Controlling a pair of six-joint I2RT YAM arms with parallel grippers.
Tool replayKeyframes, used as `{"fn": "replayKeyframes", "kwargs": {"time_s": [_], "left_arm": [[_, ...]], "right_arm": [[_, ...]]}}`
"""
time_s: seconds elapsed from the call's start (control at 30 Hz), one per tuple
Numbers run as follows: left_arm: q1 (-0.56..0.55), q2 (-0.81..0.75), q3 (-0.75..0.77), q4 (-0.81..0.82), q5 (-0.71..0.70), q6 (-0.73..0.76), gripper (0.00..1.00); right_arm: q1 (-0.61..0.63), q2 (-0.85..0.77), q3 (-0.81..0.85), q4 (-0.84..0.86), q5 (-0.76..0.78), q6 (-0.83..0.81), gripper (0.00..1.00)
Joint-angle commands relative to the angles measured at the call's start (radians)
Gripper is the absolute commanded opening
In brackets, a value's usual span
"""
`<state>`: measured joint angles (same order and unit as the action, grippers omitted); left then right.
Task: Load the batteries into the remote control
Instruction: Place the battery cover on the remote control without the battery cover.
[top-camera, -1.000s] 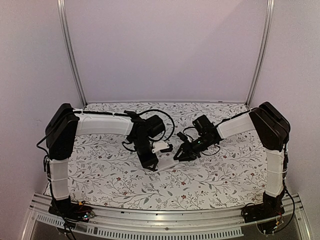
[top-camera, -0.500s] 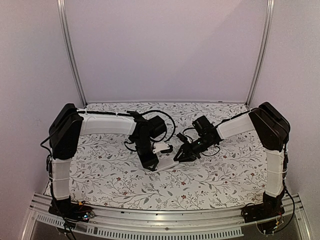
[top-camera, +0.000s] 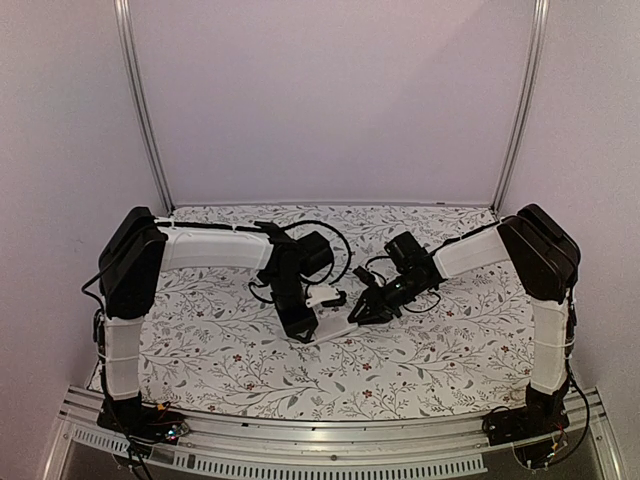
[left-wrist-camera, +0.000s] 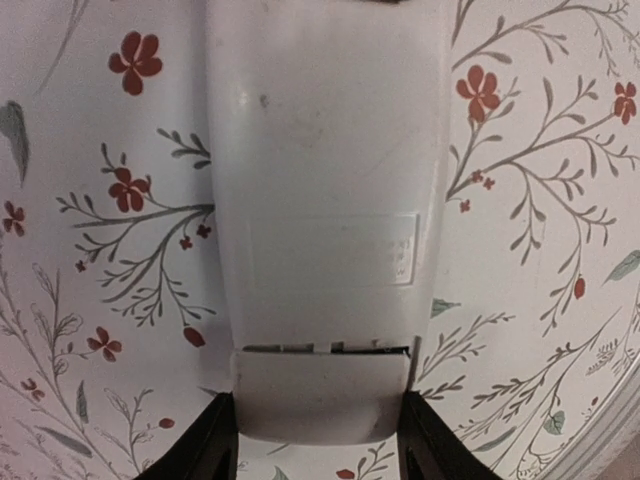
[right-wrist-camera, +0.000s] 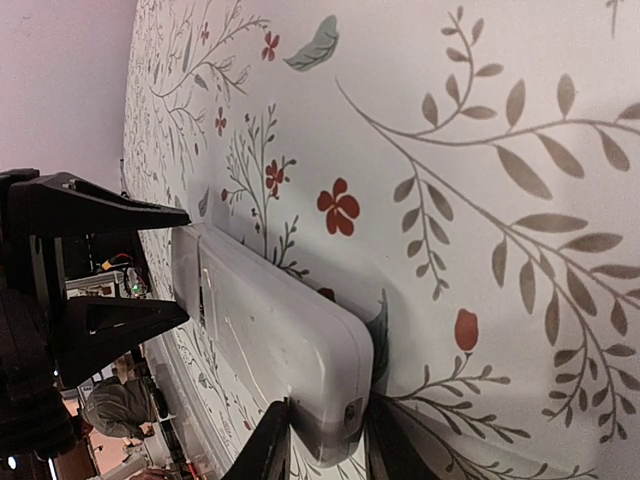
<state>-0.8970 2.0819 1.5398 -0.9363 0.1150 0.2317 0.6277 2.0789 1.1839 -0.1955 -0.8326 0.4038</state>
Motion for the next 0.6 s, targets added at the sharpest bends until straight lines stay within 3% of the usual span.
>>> {"fn": "replayKeyframes", "kwargs": {"time_s": [0.0, 0.57], "left_arm": [[-0.019, 0.0, 0.004, 0.009, 0.02, -0.007, 0.52], [-0.046, 0.038, 0.02, -0.022, 0.001, 0.011, 0.54]], "right_arm": [[0.016, -0.003, -0.015, -0.017, -0.007, -0.003, 0.25], [0.024, -0.008, -0.018, -0.017, -0.007, 0.0, 0.23]]}}
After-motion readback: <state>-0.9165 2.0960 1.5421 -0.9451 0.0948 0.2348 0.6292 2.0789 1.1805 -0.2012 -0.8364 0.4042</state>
